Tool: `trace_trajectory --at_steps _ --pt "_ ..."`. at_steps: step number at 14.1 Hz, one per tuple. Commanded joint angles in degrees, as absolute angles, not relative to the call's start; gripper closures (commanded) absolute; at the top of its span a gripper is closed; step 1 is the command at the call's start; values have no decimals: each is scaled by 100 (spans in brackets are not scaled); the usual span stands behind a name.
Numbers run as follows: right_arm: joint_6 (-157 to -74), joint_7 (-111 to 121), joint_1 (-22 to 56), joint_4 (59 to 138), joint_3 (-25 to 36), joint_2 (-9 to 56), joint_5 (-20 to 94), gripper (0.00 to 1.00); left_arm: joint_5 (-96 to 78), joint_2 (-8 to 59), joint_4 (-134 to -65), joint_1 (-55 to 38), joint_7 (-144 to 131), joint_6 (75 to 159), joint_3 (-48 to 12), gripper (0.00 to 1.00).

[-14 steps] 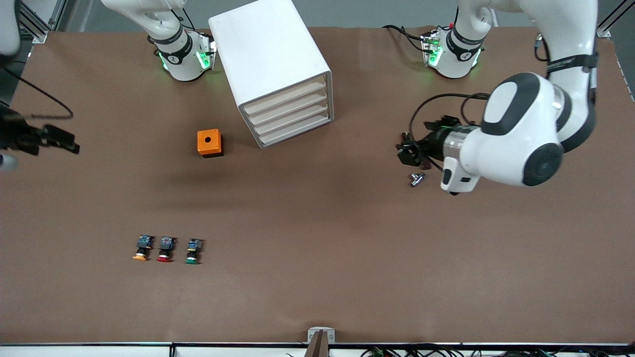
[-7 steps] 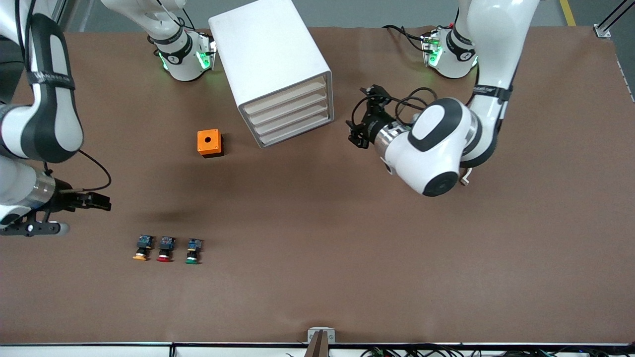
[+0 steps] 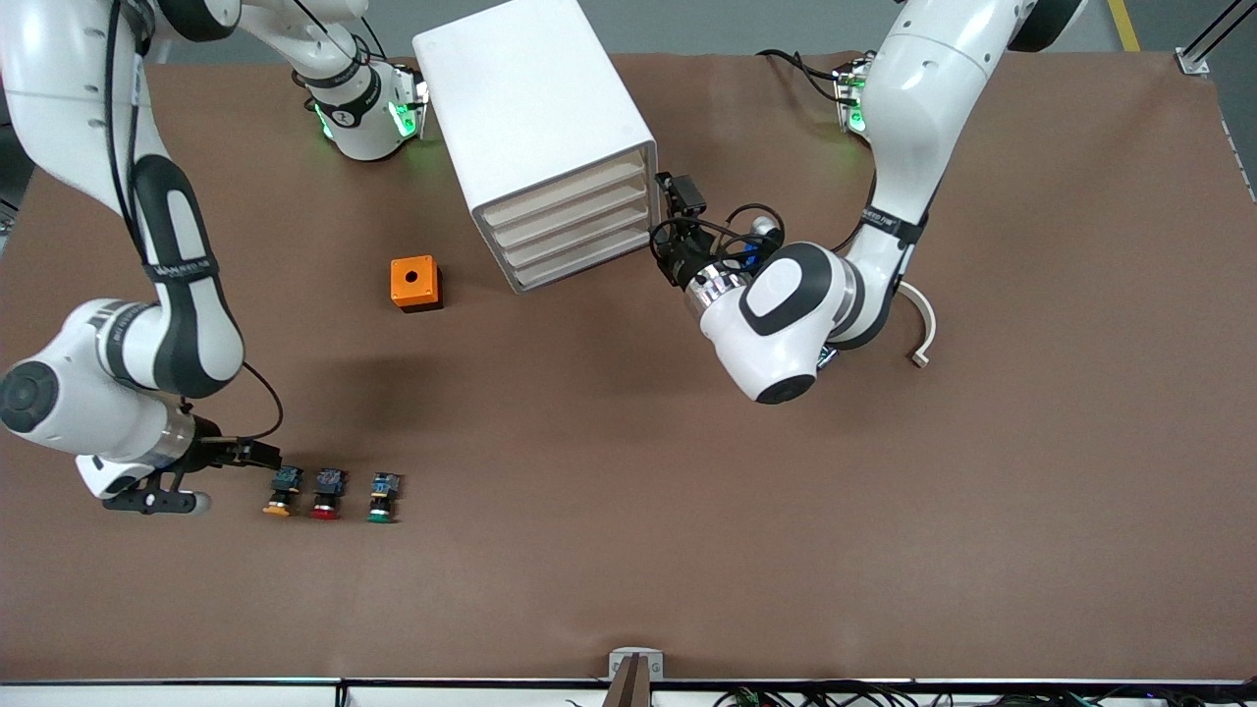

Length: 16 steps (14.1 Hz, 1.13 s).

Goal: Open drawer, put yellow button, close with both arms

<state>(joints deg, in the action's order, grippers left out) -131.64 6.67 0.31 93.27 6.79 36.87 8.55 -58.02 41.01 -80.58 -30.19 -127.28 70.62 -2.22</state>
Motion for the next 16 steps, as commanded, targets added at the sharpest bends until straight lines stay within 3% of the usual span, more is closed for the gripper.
trace_trajectory --at_steps 1,5,10,11,16 --pt "-13525 563 0 9237 633 3989 941 0 -6247 4402 -7875 -3032 -13156 6917 -255 19" --pt "-13851 528 70 9220 633 4332 940 1 -6670 4631 -7884 -3190 -13297 7005 -246 35" --pt "-13852 413 70 9211 633 4474 932 6 -6733 4860 -7884 -3331 -13403 7391 -237 37" --pt "-13843 413 70 9211 633 4482 914 15 -6732 4913 -7884 -3392 -13403 7426 -237 39" --pt "-13790 422 123 9193 633 4474 905 85 -6776 4922 -7884 -3682 -13430 7444 -246 52"
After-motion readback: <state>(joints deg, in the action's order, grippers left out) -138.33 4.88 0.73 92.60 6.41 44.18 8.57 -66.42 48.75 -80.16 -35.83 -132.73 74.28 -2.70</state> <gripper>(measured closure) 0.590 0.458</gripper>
